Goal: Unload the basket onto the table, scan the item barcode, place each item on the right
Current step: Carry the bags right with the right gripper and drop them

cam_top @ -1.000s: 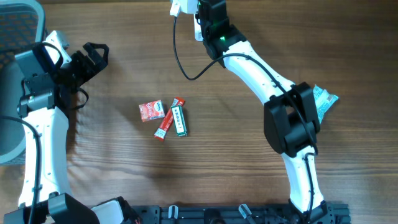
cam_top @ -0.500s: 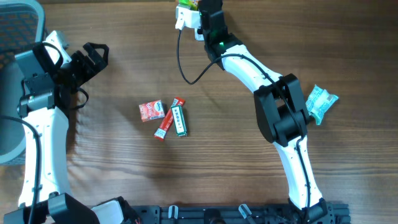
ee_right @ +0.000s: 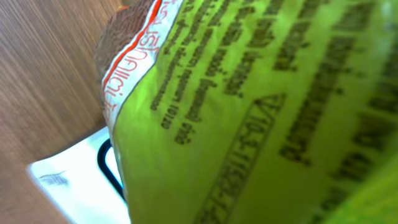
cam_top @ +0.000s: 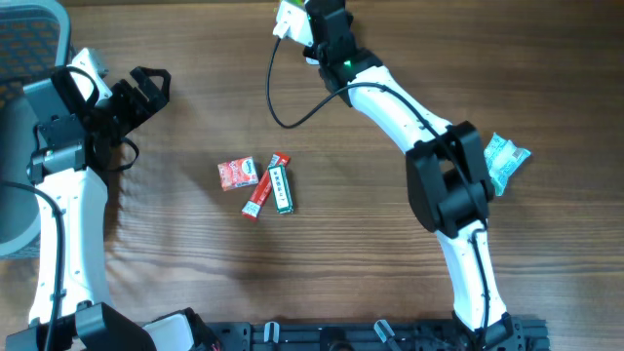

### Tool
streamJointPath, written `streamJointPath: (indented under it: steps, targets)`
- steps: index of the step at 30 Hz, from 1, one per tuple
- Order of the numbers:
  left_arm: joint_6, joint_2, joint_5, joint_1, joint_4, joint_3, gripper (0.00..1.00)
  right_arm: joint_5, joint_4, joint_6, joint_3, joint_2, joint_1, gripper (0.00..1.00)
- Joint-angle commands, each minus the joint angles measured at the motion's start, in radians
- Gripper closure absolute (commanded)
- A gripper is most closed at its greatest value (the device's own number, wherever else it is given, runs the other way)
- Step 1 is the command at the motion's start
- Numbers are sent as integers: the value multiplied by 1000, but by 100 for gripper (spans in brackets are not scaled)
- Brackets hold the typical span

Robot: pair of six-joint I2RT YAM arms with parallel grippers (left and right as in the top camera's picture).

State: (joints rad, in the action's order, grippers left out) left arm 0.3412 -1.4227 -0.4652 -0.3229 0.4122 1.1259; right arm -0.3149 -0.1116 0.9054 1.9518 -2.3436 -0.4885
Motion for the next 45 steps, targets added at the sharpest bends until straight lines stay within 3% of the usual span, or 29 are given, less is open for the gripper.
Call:
streamJointPath:
  steps: [1, 4, 7, 12, 15, 16, 17, 18, 23, 24, 26, 27, 28, 29, 33, 36, 39, 45]
  targets:
    - [-23, 0, -5, -3, -3, 2, 0, 6, -167, -339, 15, 275, -3, 96]
    - [-23, 0, -5, -2, -3, 2, 0, 217, -671, -576, 15, 470, 26, 96]
    - [-23, 0, -5, -3, -3, 2, 0, 435, -1125, -618, -10, 493, 108, 95]
    - [-23, 0, -5, -3, -3, 2, 0, 415, -1182, -649, -364, 493, 236, 90]
    - [-23, 0, -5, -3, -3, 2, 0, 238, -1100, -719, -546, 493, 303, 90]
    - [-23, 0, -5, -3, -3, 2, 0, 175, -1062, -745, -584, 493, 326, 79]
    - [-23, 0, -5, -3, -3, 2, 0, 130, -1017, -759, -612, 493, 345, 31]
    - [-23, 0, -5, -3, -3, 2, 0, 124, -995, -762, -621, 493, 360, 0]
    - [-23, 0, -5, -3, -3, 2, 0, 90, -979, -817, -497, 497, 369, 0]
    - [-23, 0, -5, -3, -3, 2, 0, 132, -992, -894, -432, 497, 360, 1]
    - [-23, 0, -4, -3, -3, 2, 0, 442, -970, -906, -385, 497, 340, 5]
    - [-23, 0, -5, -3, -3, 2, 0, 522, -949, -909, -391, 497, 337, 22]
    - [-23, 0, -5, -3, -3, 2, 0, 593, -911, -912, -409, 496, 336, 76]
    - [-23, 0, -5, -3, -3, 2, 0, 605, -874, -963, -434, 495, 334, 96]
    - [-23, 0, -5, -3, -3, 2, 0, 602, -711, -1022, -618, 494, 328, 96]
    - [-23, 0, -5, -3, -3, 2, 0, 601, -680, -1020, -724, 494, 328, 92]
    - [-23, 0, -5, -3, -3, 2, 0, 568, -706, -1021, -807, 494, 328, 87]
    - [-23, 0, -4, -3, -3, 2, 0, 288, -904, -1070, -825, 494, 328, 83]
